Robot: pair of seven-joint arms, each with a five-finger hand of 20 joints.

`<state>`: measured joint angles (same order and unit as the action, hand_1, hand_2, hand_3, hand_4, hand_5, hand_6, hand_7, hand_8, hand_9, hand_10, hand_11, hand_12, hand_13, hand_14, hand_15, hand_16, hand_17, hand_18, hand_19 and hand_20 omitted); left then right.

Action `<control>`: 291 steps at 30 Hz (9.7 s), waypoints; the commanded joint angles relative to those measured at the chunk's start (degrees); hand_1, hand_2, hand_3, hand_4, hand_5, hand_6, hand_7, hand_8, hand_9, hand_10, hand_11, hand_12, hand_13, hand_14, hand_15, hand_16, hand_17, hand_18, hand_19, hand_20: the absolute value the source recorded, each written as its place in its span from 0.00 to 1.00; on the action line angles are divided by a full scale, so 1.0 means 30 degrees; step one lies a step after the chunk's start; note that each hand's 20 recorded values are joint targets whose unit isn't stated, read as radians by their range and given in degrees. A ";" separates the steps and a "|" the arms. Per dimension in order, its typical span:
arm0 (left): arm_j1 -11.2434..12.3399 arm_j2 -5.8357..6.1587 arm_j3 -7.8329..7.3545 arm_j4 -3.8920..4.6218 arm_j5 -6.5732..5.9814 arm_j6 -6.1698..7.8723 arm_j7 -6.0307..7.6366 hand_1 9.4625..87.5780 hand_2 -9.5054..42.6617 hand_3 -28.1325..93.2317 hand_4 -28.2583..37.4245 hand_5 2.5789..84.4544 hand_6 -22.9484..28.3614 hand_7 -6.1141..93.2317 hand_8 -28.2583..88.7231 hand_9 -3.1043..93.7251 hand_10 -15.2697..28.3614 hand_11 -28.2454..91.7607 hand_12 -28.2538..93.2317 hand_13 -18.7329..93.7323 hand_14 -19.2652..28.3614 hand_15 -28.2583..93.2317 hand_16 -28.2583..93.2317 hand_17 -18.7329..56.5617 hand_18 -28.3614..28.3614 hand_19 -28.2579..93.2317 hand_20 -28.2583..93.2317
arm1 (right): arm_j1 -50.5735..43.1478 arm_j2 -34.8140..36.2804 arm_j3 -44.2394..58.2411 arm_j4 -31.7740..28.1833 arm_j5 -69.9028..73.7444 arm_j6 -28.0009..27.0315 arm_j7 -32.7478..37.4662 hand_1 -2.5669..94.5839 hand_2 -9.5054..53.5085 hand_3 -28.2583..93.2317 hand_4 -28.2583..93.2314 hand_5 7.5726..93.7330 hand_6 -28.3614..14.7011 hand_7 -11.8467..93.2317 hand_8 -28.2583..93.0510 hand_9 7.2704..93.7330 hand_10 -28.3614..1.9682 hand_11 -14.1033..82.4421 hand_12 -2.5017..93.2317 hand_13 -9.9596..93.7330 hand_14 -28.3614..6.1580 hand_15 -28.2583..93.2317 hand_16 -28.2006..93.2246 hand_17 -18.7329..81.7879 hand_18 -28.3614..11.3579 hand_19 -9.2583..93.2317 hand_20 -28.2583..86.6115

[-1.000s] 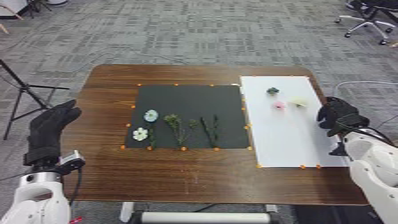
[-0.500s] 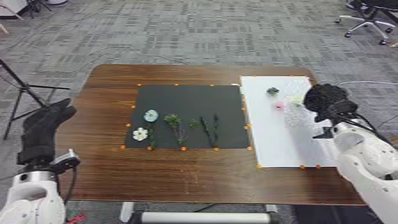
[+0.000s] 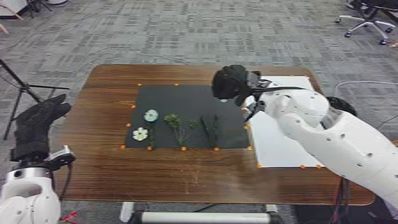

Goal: Arrange flowers

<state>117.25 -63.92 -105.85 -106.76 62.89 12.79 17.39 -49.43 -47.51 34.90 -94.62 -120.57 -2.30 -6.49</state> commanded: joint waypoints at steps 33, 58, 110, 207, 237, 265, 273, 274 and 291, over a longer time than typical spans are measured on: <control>-0.1086 0.0297 0.1111 0.0380 0.0136 -0.0805 -0.0027 0.22 0.29 0.79 0.03 0.67 0.39 0.22 0.17 0.58 0.67 0.42 0.35 0.54 0.76 0.40 0.26 0.33 0.73 0.33 0.39 | 0.0835 -0.9186 -0.1598 0.6674 -0.6925 0.2155 -0.3896 0.64 0.00 0.73 0.07 0.76 0.77 0.39 0.24 0.88 0.68 0.18 0.35 0.86 0.73 0.48 0.62 0.52 0.34 0.53 0.70; -0.1044 0.0086 0.0908 0.0304 0.0040 -0.1045 0.0022 0.21 0.27 0.80 0.04 0.65 0.43 0.22 0.17 0.57 0.67 0.42 0.35 0.53 0.76 0.39 0.26 0.33 0.73 0.33 0.39 | -0.0487 -0.9563 0.0602 0.7485 -0.9518 -0.0361 -0.3090 0.61 0.04 0.72 0.07 0.73 0.77 0.39 0.23 0.81 0.71 0.20 0.31 0.83 0.69 0.51 0.59 0.50 0.33 0.53 0.69; -0.0282 -0.0120 0.0403 -0.0198 0.0179 -0.0856 -0.0155 0.22 0.23 0.79 0.07 0.64 0.42 0.22 0.17 0.56 0.67 0.42 0.36 0.52 0.76 0.38 0.27 0.32 0.73 0.32 0.39 | -0.3911 0.0327 0.7861 0.1402 -0.3952 -0.5515 0.4265 0.23 0.00 0.78 0.08 0.27 0.58 0.16 0.20 0.29 0.44 0.17 0.20 0.50 0.35 0.33 0.50 0.39 0.18 0.39 0.58; -0.1033 -0.0206 0.1004 0.0291 0.0260 -0.1647 -0.0221 0.22 0.23 0.79 0.07 0.64 0.43 0.22 0.17 0.56 0.67 0.42 0.36 0.52 0.76 0.38 0.27 0.32 0.73 0.33 0.39 | 0.0257 -0.5570 -0.2640 0.3576 -0.5311 0.2935 -0.1306 0.65 0.00 0.72 0.07 0.77 0.75 0.42 0.25 0.88 0.67 0.20 0.39 0.81 0.69 0.58 0.60 0.49 0.29 0.61 0.71; -0.0828 -0.0417 0.0851 0.0179 0.0230 -0.1759 -0.0270 0.22 0.23 0.79 0.07 0.64 0.44 0.22 0.18 0.56 0.67 0.42 0.36 0.52 0.76 0.39 0.27 0.32 0.73 0.33 0.39 | -0.1054 -0.5842 -0.0790 0.5175 -0.7371 0.0672 -0.0923 0.63 0.00 0.72 0.07 0.73 0.77 0.44 0.24 0.84 0.69 0.19 0.38 0.78 0.68 0.56 0.60 0.48 0.30 0.59 0.70; -0.0701 -0.0336 0.0810 0.0024 0.0324 -0.1929 -0.0513 0.23 0.22 0.79 0.08 0.63 0.43 0.22 0.18 0.56 0.67 0.42 0.35 0.52 0.76 0.39 0.27 0.31 0.74 0.33 0.39 | 0.0323 -0.3597 0.1912 0.2097 -0.3054 -0.0549 0.1493 0.43 0.01 0.79 0.09 0.60 0.71 0.33 0.15 0.65 0.55 0.29 0.22 0.69 0.54 0.54 0.48 0.45 0.27 0.52 0.65; -0.0083 -0.0491 0.1239 -0.0249 0.0136 -0.0785 -0.0058 0.23 0.22 0.79 0.08 0.65 0.43 0.22 0.17 0.57 0.67 0.42 0.36 0.53 0.76 0.39 0.27 0.32 0.73 0.33 0.39 | -0.2557 -0.0978 0.5600 0.0926 -0.1666 0.2089 0.3970 0.37 0.07 0.78 0.10 0.58 0.69 0.31 0.15 0.63 0.51 0.27 0.22 0.67 0.49 0.44 0.48 0.44 0.26 0.48 0.62; -0.0151 -0.0454 0.1399 -0.0192 0.0080 -0.0741 0.0045 0.24 0.22 0.79 0.09 0.65 0.43 0.23 0.17 0.57 0.67 0.42 0.36 0.53 0.76 0.39 0.27 0.32 0.73 0.33 0.39 | -0.2901 -0.0687 0.6059 0.0768 -0.1702 0.2398 0.4513 0.37 0.05 0.78 0.10 0.57 0.69 0.30 0.15 0.63 0.50 0.27 0.22 0.67 0.49 0.44 0.48 0.43 0.26 0.48 0.62; 0.0015 -0.0645 0.1625 -0.0284 -0.0031 -0.0668 0.0661 0.24 0.22 0.79 0.09 0.65 0.43 0.23 0.17 0.58 0.68 0.43 0.36 0.54 0.76 0.40 0.26 0.33 0.73 0.34 0.40 | -0.7393 0.0631 1.1820 0.2276 -0.4533 -0.0504 0.5252 0.35 0.00 0.77 0.11 0.48 0.63 0.25 0.17 0.56 0.49 0.25 0.23 0.71 0.48 0.45 0.49 0.41 0.18 0.63 0.69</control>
<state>117.05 -65.15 -101.39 -107.14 63.12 10.73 18.54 -66.81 -47.53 66.84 -89.75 -131.70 -3.70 8.60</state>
